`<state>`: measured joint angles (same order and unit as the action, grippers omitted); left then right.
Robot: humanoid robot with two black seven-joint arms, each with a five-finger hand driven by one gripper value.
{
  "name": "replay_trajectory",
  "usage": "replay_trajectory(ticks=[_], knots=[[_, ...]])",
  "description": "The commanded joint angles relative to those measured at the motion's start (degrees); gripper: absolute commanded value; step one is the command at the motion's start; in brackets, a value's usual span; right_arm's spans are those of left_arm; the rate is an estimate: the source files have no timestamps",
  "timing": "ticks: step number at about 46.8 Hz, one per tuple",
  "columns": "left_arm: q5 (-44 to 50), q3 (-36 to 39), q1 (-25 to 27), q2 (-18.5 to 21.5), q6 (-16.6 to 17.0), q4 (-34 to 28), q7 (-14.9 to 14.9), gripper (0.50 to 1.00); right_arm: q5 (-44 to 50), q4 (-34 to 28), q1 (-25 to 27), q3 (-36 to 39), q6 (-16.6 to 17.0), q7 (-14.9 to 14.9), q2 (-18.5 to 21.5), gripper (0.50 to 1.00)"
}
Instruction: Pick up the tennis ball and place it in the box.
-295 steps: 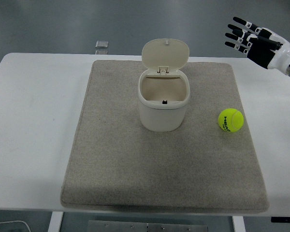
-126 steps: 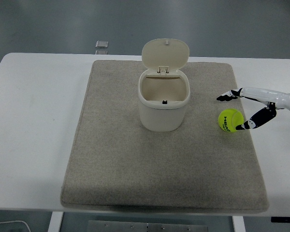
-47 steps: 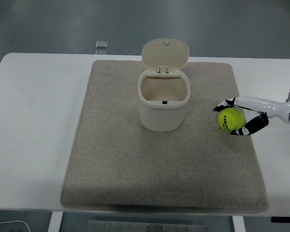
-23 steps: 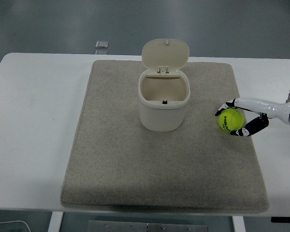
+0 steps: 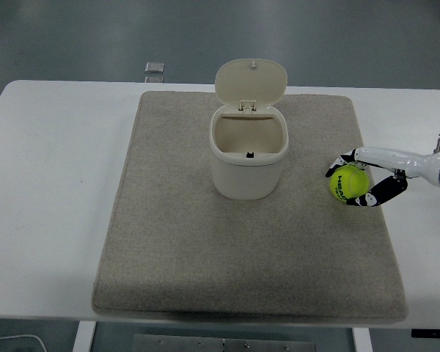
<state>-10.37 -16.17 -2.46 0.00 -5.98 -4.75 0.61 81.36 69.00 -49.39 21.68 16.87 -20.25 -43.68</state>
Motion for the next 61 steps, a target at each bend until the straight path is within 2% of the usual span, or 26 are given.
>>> replay_trajectory(ticks=[1,8,12,15,19,23,30,37,44,50,61], knots=[[0.0,0.0,0.0,0.0,0.0,0.0,0.0,0.992,-0.1,0.0,0.0,0.1,0.2,-0.1,0.3,0.5],[0.0,0.0,0.0,0.0,0.0,0.0,0.0,0.992,-0.2,0.5,-0.3,0.5,0.2,-0.4,0.2,0.5],[0.0,0.0,0.0,0.0,0.0,0.0,0.0,0.992,-0.3,0.7,-1.1,2.7,1.7,-2.4,0.1,0.5],[0.0,0.0,0.0,0.0,0.0,0.0,0.0,0.992,-0.4,0.8,-1.2,4.8,3.2,-5.5,0.2,0.5],[0.0,0.0,0.0,0.0,0.0,0.0,0.0,0.992,-1.3,0.8,-1.4,6.4,3.3,-11.0,0.0,0.5],[0.0,0.0,0.0,0.0,0.0,0.0,0.0,0.992,-2.0,0.9,-2.1,6.5,3.2,-14.7,-0.4,0.5],[0.0,0.0,0.0,0.0,0.0,0.0,0.0,0.992,-3.6,1.0,-3.1,7.1,3.1,-14.7,-1.1,0.5],[0.0,0.0,0.0,0.0,0.0,0.0,0.0,0.992,-4.9,1.4,-5.5,8.4,3.3,-14.7,0.2,0.5],[0.0,0.0,0.0,0.0,0.0,0.0,0.0,0.992,-10.3,1.8,-8.3,8.0,4.3,-14.7,2.3,0.5],[0.0,0.0,0.0,0.0,0.0,0.0,0.0,0.992,-10.3,1.8,-8.7,7.8,4.4,-14.7,5.9,0.5],[0.0,0.0,0.0,0.0,0.0,0.0,0.0,0.992,-10.1,1.7,-8.7,7.5,3.8,-14.7,9.8,0.5]])
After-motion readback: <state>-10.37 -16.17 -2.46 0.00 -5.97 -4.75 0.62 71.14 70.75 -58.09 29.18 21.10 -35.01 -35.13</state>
